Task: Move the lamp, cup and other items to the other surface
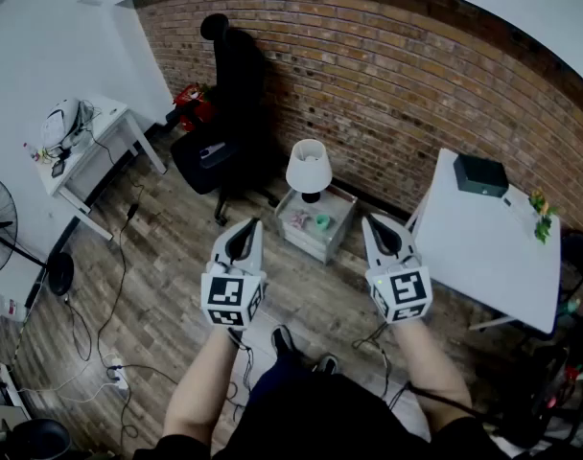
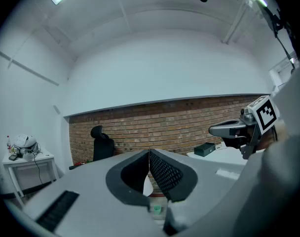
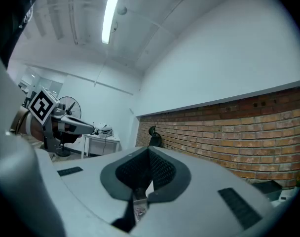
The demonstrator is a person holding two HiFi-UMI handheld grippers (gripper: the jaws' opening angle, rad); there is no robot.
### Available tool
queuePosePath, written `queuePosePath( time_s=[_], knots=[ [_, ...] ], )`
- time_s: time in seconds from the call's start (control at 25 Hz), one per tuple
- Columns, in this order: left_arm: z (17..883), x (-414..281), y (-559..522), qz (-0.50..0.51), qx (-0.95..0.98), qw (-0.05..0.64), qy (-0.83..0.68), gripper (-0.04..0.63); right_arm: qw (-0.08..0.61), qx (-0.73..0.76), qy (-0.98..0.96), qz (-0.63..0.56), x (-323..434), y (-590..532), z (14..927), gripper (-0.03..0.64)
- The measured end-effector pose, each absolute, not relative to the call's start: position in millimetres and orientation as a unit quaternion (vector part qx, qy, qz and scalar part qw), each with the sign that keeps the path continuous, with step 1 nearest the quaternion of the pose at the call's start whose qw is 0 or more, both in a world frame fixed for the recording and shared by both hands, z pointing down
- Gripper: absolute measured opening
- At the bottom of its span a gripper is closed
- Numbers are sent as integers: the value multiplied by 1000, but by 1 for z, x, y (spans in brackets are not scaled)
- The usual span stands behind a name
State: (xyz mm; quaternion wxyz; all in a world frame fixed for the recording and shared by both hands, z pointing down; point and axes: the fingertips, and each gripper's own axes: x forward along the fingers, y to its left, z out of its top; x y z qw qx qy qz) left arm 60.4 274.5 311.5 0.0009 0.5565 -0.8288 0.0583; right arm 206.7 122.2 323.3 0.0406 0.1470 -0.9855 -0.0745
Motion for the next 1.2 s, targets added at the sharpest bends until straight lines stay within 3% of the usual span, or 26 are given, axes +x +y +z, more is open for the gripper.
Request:
queuePosePath(
  time_s=[0.44, 0.52, 0.56, 0.6, 0.64, 0.72, 1.2],
  knots=[
    [308, 52, 278, 53, 557, -4, -829, 8, 11, 154, -986, -57, 203, 119, 316, 6],
    [309, 50, 276, 50, 565, -3, -824, 63, 18, 162, -986, -46, 201, 115, 319, 8],
    [310, 48, 274, 49, 570, 1, -820, 136, 22, 163, -986, -41, 198, 113, 322, 16],
    [312, 45, 272, 48, 576, 6, -816, 180, 21, 162, -986, -38, 194, 111, 323, 97],
    [314, 42, 271, 48, 582, 10, -812, 203, 17, 161, -986, -37, 190, 110, 324, 170],
    [317, 33, 269, 48, 591, 16, -805, 221, 11, 164, -986, -39, 180, 108, 324, 215],
    [329, -47, 242, 34, 618, 25, -785, 224, 23, 189, -980, -59, 104, 94, 327, 221]
  ],
)
